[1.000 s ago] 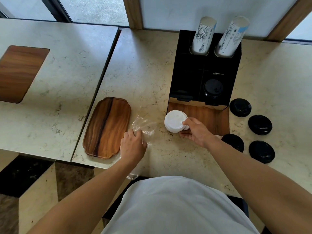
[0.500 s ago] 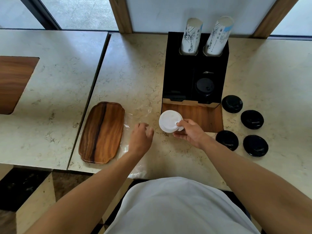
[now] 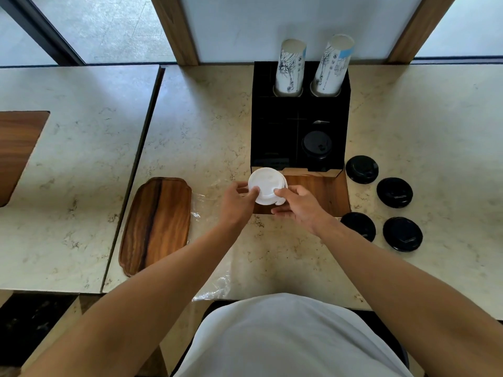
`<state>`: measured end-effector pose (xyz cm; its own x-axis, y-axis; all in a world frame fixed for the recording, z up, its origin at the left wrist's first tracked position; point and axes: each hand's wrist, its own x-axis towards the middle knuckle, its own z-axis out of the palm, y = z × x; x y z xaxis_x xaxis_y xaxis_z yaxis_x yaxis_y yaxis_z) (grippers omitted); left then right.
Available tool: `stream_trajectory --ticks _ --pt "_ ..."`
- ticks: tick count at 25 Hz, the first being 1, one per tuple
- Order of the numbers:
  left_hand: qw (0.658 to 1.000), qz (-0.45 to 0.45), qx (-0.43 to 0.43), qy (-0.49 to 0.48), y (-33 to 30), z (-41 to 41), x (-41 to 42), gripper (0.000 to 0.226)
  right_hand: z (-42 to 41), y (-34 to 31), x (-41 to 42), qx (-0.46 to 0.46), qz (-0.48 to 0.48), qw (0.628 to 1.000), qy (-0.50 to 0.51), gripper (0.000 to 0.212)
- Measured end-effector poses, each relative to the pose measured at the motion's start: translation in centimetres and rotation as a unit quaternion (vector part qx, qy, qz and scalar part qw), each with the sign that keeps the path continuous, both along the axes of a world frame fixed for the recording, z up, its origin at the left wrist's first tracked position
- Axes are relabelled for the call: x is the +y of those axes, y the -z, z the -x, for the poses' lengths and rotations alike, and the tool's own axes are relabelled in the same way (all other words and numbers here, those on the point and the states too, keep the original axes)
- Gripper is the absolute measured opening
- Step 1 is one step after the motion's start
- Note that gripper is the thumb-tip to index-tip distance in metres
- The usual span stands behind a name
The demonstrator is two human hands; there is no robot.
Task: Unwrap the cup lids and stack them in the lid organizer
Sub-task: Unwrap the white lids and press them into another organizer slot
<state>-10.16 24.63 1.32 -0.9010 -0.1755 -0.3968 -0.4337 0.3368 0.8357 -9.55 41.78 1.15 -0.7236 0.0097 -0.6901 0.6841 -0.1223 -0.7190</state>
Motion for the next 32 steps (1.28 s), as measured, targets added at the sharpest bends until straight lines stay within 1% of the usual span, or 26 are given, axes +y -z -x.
stream_trajectory --ticks 3,5,8,11,14,16,17,19,21,22,24,27,30,32 --pt "1.000 0.017 0.019 -0.001 -0.6 2.2 0.5 0.034 1.7 -1.1 0.1 0.015 -0.041 0.999 0.012 0.054" --pt "0.999 0.039 0.037 -0.007 -0.8 3.7 1.0 0.030 3.0 -1.7 0.3 0.033 -0.097 0.995 0.013 0.051" --pt "0.997 0.050 0.053 -0.016 -0.8 5.7 1.9 0.025 4.7 -2.5 0.8 0.072 -0.169 0.983 -0.001 0.042" --pt "0.997 0.042 0.057 -0.033 -0.6 7.8 3.1 0.027 6.5 -3.1 1.2 0.093 -0.219 0.971 -0.009 0.036" --pt "0.999 0.030 0.027 -0.036 -0.6 9.4 4.3 0.019 8.2 -3.1 1.2 0.097 -0.274 0.957 -0.026 0.033" --pt "0.999 0.038 0.005 -0.030 -0.6 10.3 4.8 0.029 9.1 -2.9 1.0 0.095 -0.303 0.947 -0.047 0.032" --pt "0.999 0.036 -0.005 -0.025 -0.6 10.7 5.1 0.029 9.5 -2.7 0.9 0.091 -0.307 0.946 -0.052 0.033" --pt "0.999 0.030 -0.020 -0.007 -0.3 11.5 5.4 0.018 10.3 -2.5 0.8 0.079 -0.306 0.947 -0.059 0.034" --pt "0.999 0.028 -0.043 0.006 0.3 12.3 5.8 0.038 10.8 -2.3 0.6 0.078 -0.324 0.940 -0.081 0.035" --pt "0.998 0.030 -0.051 0.007 0.5 12.6 6.0 0.044 10.9 -2.3 0.4 0.081 -0.342 0.931 -0.097 0.035" --pt "0.998 0.032 -0.058 0.012 1.0 13.1 6.3 0.048 11.2 -2.2 -0.1 0.090 -0.378 0.912 -0.128 0.036" --pt "0.996 0.036 -0.073 0.018 1.7 13.8 6.5 0.051 11.8 -2.0 -0.5 0.086 -0.393 0.902 -0.158 0.038" --pt "0.994 0.036 -0.098 0.037 2.5 14.1 6.9 0.055 12.7 -2.0 -0.5 0.062 -0.410 0.885 -0.213 0.035" --pt "0.992 0.039 -0.108 0.050 2.9 14.3 7.0 0.056 13.2 -2.1 -0.5 0.038 -0.402 0.880 -0.248 0.030"
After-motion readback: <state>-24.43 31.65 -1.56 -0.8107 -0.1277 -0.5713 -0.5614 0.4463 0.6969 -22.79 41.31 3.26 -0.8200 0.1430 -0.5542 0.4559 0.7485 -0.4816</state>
